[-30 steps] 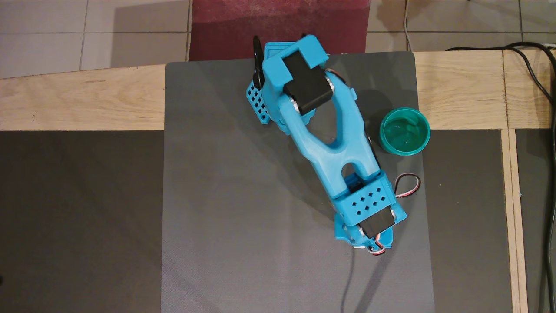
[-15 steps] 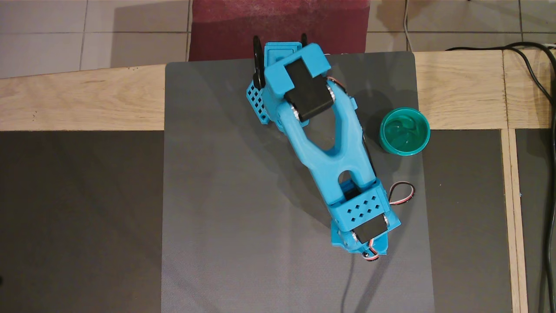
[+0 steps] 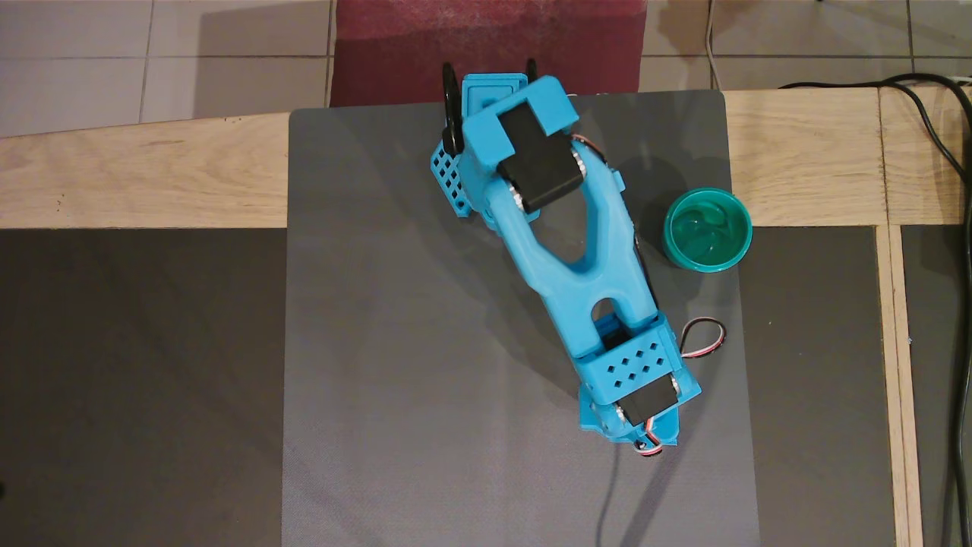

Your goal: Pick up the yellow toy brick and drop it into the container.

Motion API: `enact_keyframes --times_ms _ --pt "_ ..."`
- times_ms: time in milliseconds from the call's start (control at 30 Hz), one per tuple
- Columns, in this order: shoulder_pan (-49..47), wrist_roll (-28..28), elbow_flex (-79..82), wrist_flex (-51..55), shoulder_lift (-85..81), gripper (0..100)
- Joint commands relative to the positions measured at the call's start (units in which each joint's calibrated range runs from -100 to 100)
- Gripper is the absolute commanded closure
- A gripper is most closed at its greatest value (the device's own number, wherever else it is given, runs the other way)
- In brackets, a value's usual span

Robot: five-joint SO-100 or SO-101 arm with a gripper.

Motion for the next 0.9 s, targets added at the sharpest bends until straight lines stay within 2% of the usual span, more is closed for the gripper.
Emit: enact_keyframes --times_ms 0,167,433,867 --pt "0.3 -0.03 -0.71 2.98 -0.11 100" --pt "-0.4 -2.85 -3.87 8.94 -7.44 100" --pt "-6.28 -4.52 -10.0 26.17 -22.7 100" --pt "-23.76 -12.26 -10.0 31.24 -25.91 100"
